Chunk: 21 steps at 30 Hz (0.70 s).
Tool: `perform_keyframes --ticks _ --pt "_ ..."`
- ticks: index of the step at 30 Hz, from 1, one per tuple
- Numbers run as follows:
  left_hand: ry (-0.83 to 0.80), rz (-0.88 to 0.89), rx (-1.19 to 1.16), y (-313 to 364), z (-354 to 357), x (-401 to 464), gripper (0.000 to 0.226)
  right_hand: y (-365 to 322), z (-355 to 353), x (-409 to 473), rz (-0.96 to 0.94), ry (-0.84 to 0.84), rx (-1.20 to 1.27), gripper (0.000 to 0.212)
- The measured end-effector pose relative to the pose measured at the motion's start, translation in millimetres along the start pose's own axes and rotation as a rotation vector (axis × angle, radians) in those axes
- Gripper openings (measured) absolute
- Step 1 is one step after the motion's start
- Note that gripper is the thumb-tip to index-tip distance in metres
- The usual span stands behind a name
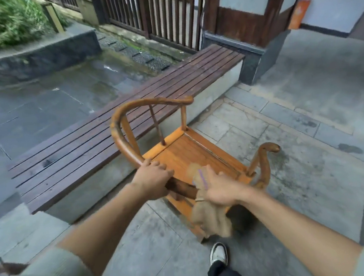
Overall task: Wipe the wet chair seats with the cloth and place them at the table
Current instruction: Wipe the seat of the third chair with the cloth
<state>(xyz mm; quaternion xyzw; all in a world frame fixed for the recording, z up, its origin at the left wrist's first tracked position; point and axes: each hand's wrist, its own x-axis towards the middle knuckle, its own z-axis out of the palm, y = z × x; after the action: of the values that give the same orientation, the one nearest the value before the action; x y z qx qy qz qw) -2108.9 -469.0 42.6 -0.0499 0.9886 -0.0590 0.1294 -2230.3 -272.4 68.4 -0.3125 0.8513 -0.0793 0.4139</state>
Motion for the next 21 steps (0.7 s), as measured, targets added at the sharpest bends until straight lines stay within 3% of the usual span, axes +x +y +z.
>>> perform_keyframes --ticks 3,8,14,18,21 --pt "0.034 -0.051 0.018 -55 7 -7 0.044 -26 2 7 -0.134 -0.035 -0.092 0.122" --pt "0.101 -0.139 -0.093 -145 12 4 0.048 -70 -3 35 -0.247 0.31 -0.298 0.081" --pt "0.066 -0.141 -0.281 -207 4 39 0.038 -143 10 89 -0.301 0.338 -0.08 0.083" --pt "0.069 -0.115 -0.464 -260 3 77 0.046 -208 2 149 -0.271 0.312 0.055 0.084" --pt "0.044 0.044 -0.464 -308 6 114 0.047 -255 -11 197 -0.236 0.351 0.154 0.088"
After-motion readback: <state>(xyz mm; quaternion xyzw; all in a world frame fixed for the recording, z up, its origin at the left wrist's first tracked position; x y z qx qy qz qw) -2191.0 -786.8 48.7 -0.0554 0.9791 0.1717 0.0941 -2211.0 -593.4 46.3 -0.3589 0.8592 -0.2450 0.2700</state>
